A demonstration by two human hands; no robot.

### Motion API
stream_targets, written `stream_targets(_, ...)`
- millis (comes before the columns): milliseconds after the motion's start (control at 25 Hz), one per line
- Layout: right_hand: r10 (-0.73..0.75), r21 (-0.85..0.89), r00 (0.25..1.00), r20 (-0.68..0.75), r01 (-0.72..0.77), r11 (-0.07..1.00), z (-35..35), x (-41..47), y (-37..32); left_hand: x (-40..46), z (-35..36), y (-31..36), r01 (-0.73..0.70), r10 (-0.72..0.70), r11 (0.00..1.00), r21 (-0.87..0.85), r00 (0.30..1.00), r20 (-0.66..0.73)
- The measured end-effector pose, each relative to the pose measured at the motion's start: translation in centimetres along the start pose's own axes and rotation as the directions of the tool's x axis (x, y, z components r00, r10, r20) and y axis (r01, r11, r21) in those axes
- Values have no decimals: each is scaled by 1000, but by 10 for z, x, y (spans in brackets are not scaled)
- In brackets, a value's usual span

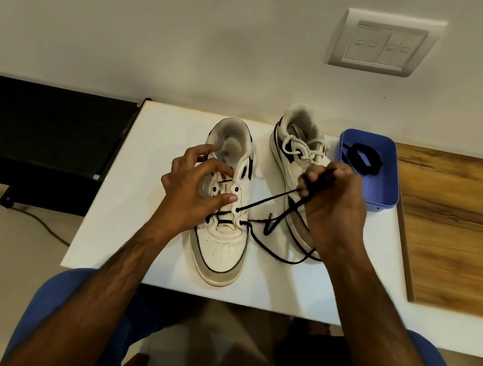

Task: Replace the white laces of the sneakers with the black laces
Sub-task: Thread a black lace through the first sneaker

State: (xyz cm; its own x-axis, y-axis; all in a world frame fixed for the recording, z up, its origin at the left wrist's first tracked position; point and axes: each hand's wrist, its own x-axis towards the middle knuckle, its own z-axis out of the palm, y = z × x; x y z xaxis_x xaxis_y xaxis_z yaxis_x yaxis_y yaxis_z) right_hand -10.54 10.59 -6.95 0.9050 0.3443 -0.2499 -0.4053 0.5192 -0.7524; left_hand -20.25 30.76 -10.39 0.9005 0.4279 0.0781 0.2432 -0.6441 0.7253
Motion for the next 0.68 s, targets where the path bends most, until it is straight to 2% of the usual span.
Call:
stream_targets(40,15,12,999,-50,-14,1000,-4,1,-3,0,0,0,2,-2,1000,0,1000,-2)
stream_targets(80,2,-160,998,-62,-12,987,-6,1,-3,0,0,0,3,-3,1000,0,1000,-1)
stream_targets(120,-21,-439,1000,-21,9,898,-9,-1,2,0,0,0,3,-3,1000,0,1000,1)
stream_targets(160,-12,-690,997,75,61,722,-11,-4,9,0,0,0,2,-2,1000,-1,1000,6)
stream_targets(200,27,-840,983,181,141,523,-12,-6,17,-1,1,0,0,0,1000,0,1000,10)
stream_targets(280,110,-928,940,322,291,232,-12,-5,35,0,1,-1,-2,2,1000,8,1000,10)
stream_targets(320,112,-927,926,362,345,147,-9,-5,41,1,2,-1,-2,2,1000,12,1000,9)
stream_targets(360,102,-919,915,390,380,106,-7,-5,43,1,2,-1,-4,4,1000,16,1000,8)
stream_targets(400,85,-907,906,415,405,118,-6,-4,44,0,2,-1,-8,8,1000,22,1000,7)
stream_targets(440,77,-895,901,427,409,180,-7,-3,44,0,1,-1,-16,16,999,33,1000,6)
stream_targets(520,88,-851,901,425,364,378,-8,-1,37,0,1,-1,-37,37,997,64,999,4)
stream_targets(600,142,-771,906,398,247,587,-7,-2,29,0,1,-3,-49,49,995,88,999,6)
stream_targets(680,205,-726,919,337,116,677,-5,-1,22,-1,2,-5,-63,64,991,116,998,-5)
